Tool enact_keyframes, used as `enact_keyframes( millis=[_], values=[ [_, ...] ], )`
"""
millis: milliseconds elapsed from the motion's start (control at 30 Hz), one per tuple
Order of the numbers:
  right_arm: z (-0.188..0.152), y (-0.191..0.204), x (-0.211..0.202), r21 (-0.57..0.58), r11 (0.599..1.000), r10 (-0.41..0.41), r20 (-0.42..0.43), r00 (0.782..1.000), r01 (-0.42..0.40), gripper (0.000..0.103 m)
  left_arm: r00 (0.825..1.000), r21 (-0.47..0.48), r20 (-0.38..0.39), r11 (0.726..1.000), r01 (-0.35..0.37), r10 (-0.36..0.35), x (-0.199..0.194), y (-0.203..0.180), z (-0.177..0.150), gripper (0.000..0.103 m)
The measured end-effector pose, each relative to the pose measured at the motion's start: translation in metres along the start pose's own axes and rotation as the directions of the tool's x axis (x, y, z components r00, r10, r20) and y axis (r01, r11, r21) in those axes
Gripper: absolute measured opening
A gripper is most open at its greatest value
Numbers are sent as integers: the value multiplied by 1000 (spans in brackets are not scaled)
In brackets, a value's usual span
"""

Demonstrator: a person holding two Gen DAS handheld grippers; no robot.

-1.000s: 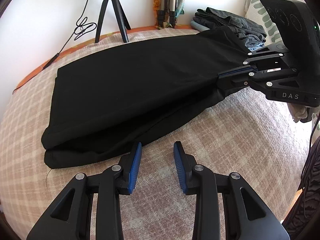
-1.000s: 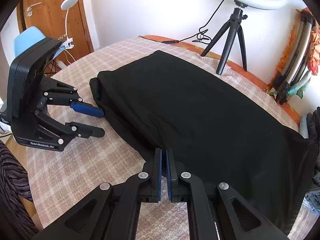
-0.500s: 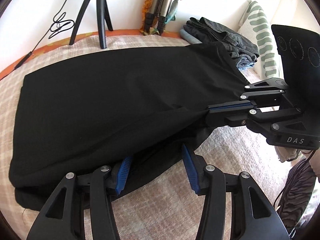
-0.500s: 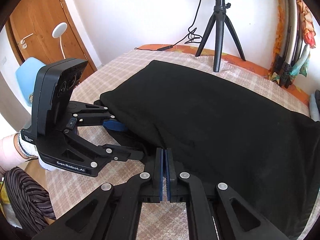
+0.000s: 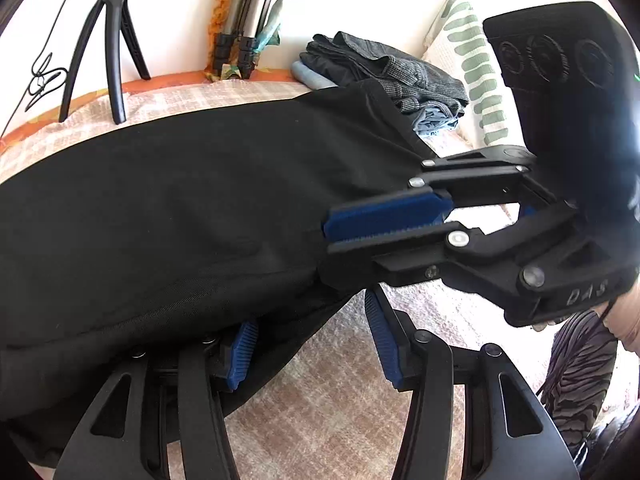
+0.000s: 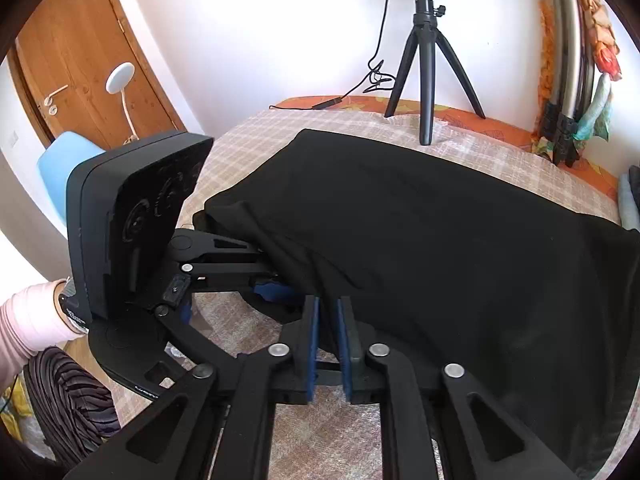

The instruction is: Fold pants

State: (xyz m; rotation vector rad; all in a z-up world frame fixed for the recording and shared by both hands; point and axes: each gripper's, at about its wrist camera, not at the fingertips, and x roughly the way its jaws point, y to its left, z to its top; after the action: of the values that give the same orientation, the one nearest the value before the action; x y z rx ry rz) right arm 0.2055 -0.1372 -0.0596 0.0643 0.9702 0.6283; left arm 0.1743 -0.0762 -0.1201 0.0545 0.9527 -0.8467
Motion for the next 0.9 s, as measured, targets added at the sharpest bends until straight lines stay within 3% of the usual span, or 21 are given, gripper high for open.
enact_keyframes(
  millis=[33, 133, 300, 500, 633, 733, 800, 900],
  values=[
    [0, -8, -1, 39, 999, -8, 5, 1000, 8, 36, 1000, 10, -1, 1000, 1, -1, -1, -2, -3, 50],
    [-2, -29, 4, 115, 992, -55, -13, 998, 56, 36, 1000, 36, -1, 999, -18, 18, -6, -8, -12, 50],
    [-7, -33, 28, 69, 982, -171, -91, 981, 178, 36, 1000, 76, -6, 997, 0, 0, -11, -17, -28, 50],
    [-5, -32, 34, 52, 974, -215, -87, 973, 220, 36, 1000, 134, -27, 991, -9, 13, -22, -26, -40, 50],
    [-1, -30, 41, 20, 969, -245, -89, 965, 248, 36, 997, 206, -37, 976, -64, 73, -30, -31, -50, 50],
    [-2, -28, 41, 13, 962, -269, -95, 958, 272, 36, 996, 180, -53, 981, -65, 76, -41, -26, -53, 50],
    [-5, -27, 36, 11, 956, -291, -113, 950, 294, 36, 991, 177, -65, 979, -101, 114, -52, -22, -59, 50],
    [-14, -27, 20, -5, 941, -337, -124, 933, 339, 36, 990, 122, -44, 985, -124, 131, -81, -6, -67, 50]
  ],
)
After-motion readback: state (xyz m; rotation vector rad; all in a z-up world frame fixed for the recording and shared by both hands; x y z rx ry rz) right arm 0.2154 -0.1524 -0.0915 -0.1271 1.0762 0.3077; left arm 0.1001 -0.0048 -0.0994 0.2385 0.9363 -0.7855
